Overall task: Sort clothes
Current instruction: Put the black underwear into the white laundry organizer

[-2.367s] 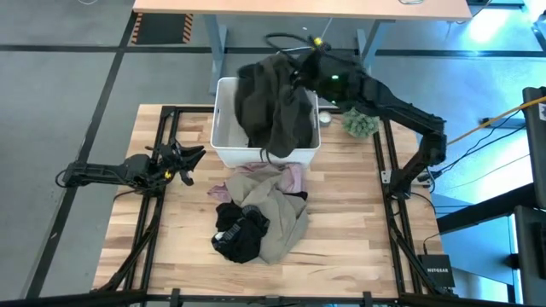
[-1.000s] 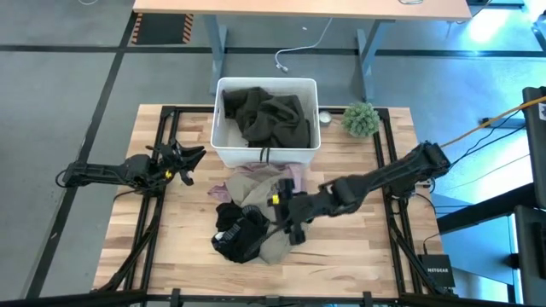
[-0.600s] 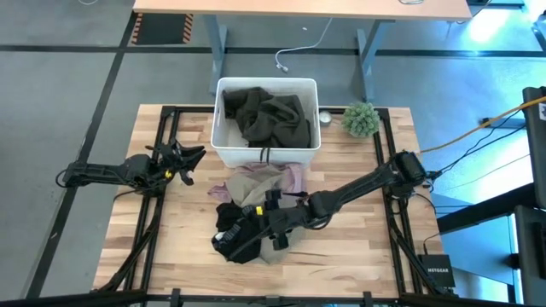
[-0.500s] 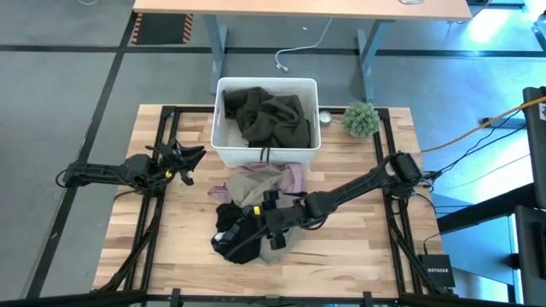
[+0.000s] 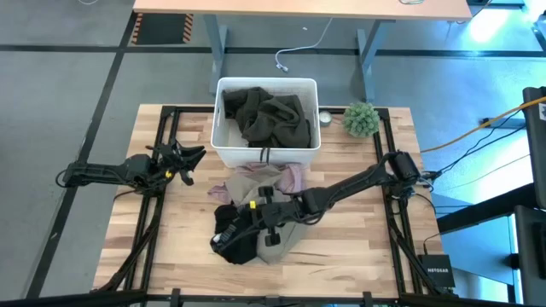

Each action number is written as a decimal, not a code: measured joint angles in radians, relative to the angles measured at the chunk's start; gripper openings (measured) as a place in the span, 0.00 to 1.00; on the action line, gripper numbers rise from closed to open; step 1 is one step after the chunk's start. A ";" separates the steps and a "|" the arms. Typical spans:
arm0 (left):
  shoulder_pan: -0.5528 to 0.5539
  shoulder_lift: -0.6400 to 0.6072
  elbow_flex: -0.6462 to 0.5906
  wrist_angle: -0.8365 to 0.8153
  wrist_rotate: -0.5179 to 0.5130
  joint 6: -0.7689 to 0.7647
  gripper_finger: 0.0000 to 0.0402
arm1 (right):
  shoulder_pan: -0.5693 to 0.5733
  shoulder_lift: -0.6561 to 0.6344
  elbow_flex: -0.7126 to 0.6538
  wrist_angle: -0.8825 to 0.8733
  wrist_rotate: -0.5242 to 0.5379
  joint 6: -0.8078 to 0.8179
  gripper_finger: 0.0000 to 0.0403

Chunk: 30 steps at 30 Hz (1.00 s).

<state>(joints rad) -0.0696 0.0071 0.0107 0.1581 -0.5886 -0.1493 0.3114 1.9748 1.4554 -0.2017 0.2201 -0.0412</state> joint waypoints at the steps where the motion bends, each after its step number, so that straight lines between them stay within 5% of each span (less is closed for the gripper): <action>1: 0.000 0.000 0.000 0.000 0.000 0.000 0.21 | 0.000 -0.003 0.018 -0.017 0.004 -0.008 0.05; 17: 0.000 0.000 0.000 -0.020 0.000 0.000 0.21 | -0.049 -0.196 0.450 -0.357 0.370 -0.297 0.02; 30: 0.000 0.000 0.000 -0.045 0.000 -0.008 0.21 | -0.399 -0.258 0.626 -0.375 0.446 -0.385 0.03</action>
<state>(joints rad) -0.0692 0.0074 0.0105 0.1127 -0.5884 -0.1574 -0.0878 1.7164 2.0815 -0.5770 0.6662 -0.4261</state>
